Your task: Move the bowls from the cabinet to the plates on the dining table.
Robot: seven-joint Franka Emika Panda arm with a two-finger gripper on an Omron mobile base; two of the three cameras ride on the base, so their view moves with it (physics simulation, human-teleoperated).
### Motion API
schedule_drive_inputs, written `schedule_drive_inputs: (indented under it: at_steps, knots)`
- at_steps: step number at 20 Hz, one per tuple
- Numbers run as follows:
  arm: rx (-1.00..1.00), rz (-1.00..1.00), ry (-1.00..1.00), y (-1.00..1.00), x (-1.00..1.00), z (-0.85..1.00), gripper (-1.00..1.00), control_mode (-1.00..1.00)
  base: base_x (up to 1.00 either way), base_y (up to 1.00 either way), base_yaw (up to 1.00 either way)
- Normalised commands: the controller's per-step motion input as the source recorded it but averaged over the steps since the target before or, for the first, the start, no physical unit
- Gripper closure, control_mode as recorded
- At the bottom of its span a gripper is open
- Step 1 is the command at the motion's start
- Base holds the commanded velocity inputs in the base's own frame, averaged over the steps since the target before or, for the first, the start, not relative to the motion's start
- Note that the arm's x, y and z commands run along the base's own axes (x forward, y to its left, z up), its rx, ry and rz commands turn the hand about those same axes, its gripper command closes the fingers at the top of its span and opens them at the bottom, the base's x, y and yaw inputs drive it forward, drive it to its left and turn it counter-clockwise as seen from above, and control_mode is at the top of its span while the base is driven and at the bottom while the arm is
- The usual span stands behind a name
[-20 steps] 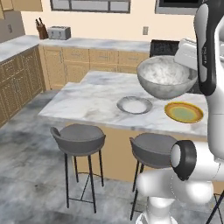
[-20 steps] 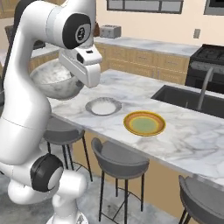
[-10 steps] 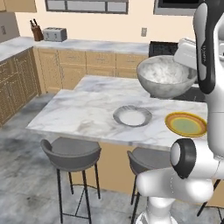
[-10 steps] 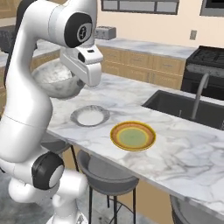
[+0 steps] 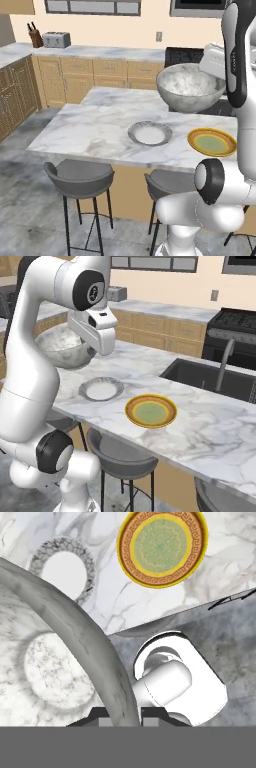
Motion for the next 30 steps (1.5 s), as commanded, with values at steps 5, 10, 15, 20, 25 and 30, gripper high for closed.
schedule_drive_inputs:
  at_steps: [5, 10, 15, 20, 25, 30]
  knots:
    - [0.0, 0.0, 0.0, 0.0, 0.0, 0.0, 1.0, 1.0, 0.52, 0.28, -0.07]
    - [0.0, 0.0, 0.0, 0.0, 0.0, 0.0, 1.0, 1.0, 0.26, 0.25, -0.16]
    - [0.0, 0.0, 0.0, 0.0, 0.0, 0.0, 1.0, 1.0, 0.16, 0.27, -0.14]
    - [0.0, 0.0, 0.0, 0.0, 0.0, 0.0, 1.0, 1.0, -0.04, 0.31, -0.02]
    - [0.0, 0.0, 0.0, 0.0, 0.0, 0.0, 1.0, 1.0, -0.06, 0.57, 0.0]
    - [0.0, 0.0, 0.0, 0.0, 0.0, 0.0, 1.0, 1.0, 0.37, 0.47, -0.04]
